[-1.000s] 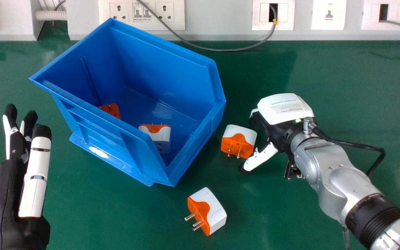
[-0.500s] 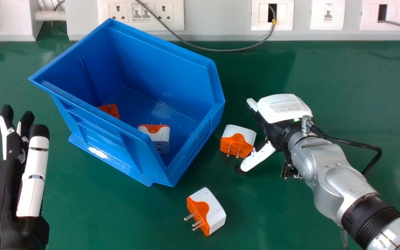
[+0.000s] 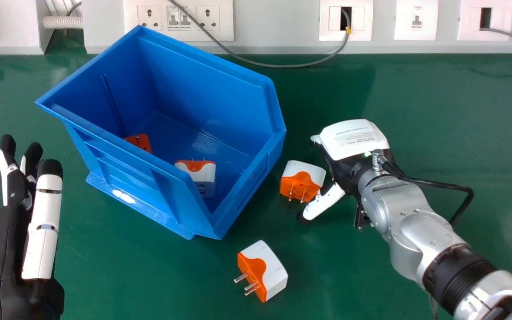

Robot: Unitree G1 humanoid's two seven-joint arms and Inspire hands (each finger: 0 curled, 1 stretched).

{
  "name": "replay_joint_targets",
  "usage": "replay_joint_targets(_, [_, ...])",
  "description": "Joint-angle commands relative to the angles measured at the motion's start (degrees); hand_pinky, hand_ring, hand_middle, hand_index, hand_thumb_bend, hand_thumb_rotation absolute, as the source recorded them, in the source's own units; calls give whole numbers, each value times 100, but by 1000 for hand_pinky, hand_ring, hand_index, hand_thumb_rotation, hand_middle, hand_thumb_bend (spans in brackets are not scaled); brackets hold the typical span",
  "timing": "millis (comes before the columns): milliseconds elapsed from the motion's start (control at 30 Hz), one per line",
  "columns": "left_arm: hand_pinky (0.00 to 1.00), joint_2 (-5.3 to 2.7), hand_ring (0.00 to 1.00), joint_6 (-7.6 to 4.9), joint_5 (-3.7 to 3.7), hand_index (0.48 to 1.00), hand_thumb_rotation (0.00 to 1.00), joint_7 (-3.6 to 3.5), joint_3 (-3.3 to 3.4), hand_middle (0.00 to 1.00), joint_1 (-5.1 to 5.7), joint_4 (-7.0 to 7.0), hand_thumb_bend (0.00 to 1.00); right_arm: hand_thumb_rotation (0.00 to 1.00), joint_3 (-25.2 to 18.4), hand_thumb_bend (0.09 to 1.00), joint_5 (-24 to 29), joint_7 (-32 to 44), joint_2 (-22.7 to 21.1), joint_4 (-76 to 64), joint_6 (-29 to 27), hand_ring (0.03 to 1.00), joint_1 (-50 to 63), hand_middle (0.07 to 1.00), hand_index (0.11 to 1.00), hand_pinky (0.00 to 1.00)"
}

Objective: Pick all objects and put in blue box

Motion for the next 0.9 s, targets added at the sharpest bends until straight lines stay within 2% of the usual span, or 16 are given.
replay_joint_targets(0, [1000, -16, 1000, 0, 52, 1000, 819, 40, -29, 1000, 40, -172, 292, 590, 116, 933, -28, 142, 177, 52, -33, 837, -36, 888, 861, 751])
replay_joint_targets(67, [1000, -27, 1000, -4, 1, 1000, 820, 27, -32, 1000, 45, -166, 288, 587, 128, 918, -37, 135, 206, 39, -25, 829, -26, 880, 847, 747])
replay_joint_targets(133, [1000, -41, 1000, -33, -10, 1000, 792, 16, -42, 1000, 56, -160, 304, 576, 110, 909, -29, 132, 238, 10, -17, 817, 0, 870, 835, 739])
replay_joint_targets(200, [1000, -48, 1000, -81, 6, 1000, 780, 5, -44, 1000, 67, -126, 301, 570, 132, 906, -55, 59, 257, 21, -46, 801, 15, 857, 820, 725])
replay_joint_targets(367, [1000, -64, 1000, -59, 108, 1000, 791, 60, -70, 1000, 112, -144, 319, 588, 271, 916, -170, 54, 349, 134, 15, 744, -51, 808, 769, 671])
replay_joint_targets(533, [1000, -75, 1000, -61, 120, 1000, 796, 99, -77, 1000, 116, -137, 317, 586, 294, 934, -180, -52, 429, 227, 12, 712, -76, 775, 715, 638])
replay_joint_targets(633, [1000, -64, 1000, -83, 141, 1000, 819, 85, -79, 1000, 134, -136, 306, 592, 331, 926, -185, -63, 481, 325, -16, 638, -130, 709, 646, 554])
replay_joint_targets(700, [1000, -72, 1000, -104, 125, 1000, 824, 75, -71, 1000, 128, -115, 298, 588, 346, 926, -177, -111, 524, 404, -54, 503, -163, 582, 571, 419])
replay_joint_targets(800, [1000, -63, 1000, -118, 107, 1000, 817, 51, -55, 1000, 138, -82, 315, 592, 319, 913, -116, -81, 579, 425, -73, 431, -200, 476, 486, 350])
replay_joint_targets(833, [1000, -71, 1000, -129, 100, 1000, 811, 51, -49, 1000, 133, -67, 320, 590, 306, 911, -95, -66, 590, 413, -76, 418, -209, 457, 469, 339])
replay_joint_targets(867, [1000, -76, 1000, -139, 101, 1000, 807, 57, -42, 1000, 126, -47, 314, 587, 297, 912, -78, -42, 610, 409, -79, 441, -225, 479, 475, 352])
